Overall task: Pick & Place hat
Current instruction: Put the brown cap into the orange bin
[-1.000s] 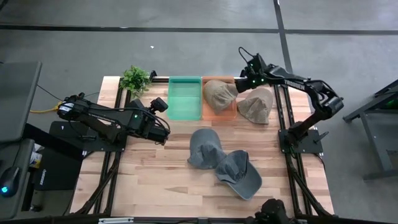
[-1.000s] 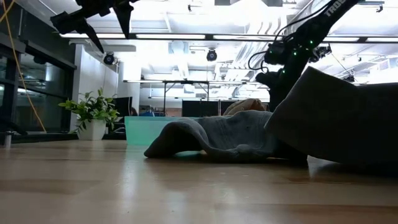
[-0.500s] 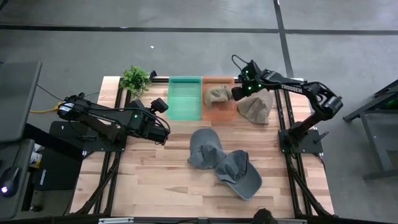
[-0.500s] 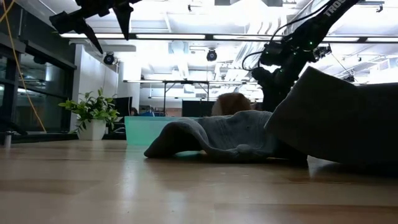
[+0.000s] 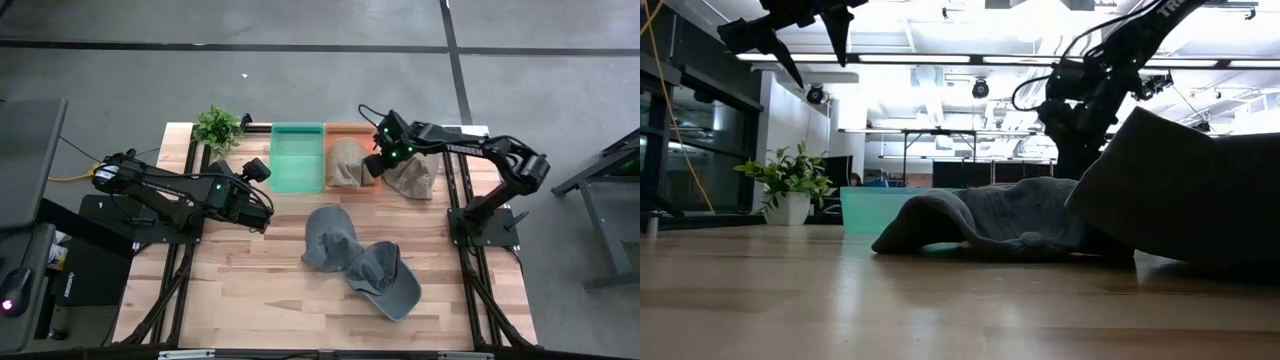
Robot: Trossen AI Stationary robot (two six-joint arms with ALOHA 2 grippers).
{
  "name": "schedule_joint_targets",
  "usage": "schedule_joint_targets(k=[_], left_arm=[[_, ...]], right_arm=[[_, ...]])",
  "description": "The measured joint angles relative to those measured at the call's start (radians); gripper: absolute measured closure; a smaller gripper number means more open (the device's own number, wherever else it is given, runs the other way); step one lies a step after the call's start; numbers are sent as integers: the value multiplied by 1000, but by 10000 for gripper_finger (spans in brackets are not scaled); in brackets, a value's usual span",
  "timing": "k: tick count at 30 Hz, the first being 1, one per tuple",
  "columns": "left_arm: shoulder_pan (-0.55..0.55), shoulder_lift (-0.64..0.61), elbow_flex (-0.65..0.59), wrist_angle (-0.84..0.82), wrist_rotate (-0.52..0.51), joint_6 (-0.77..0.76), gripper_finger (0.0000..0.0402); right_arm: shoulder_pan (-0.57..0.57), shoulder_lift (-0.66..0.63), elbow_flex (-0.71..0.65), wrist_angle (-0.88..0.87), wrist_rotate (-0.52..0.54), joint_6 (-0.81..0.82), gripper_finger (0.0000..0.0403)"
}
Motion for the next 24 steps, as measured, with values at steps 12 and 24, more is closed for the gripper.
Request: schedule_joint_targets(k=[12,24], left_arm=[[0,0,0,22,7,0,126],[0,0,0,119,2,72,126]], right_arm=[[-86,-185,1,-93,120,-90,403],[-276,-259,118,-417,318,-363,316]])
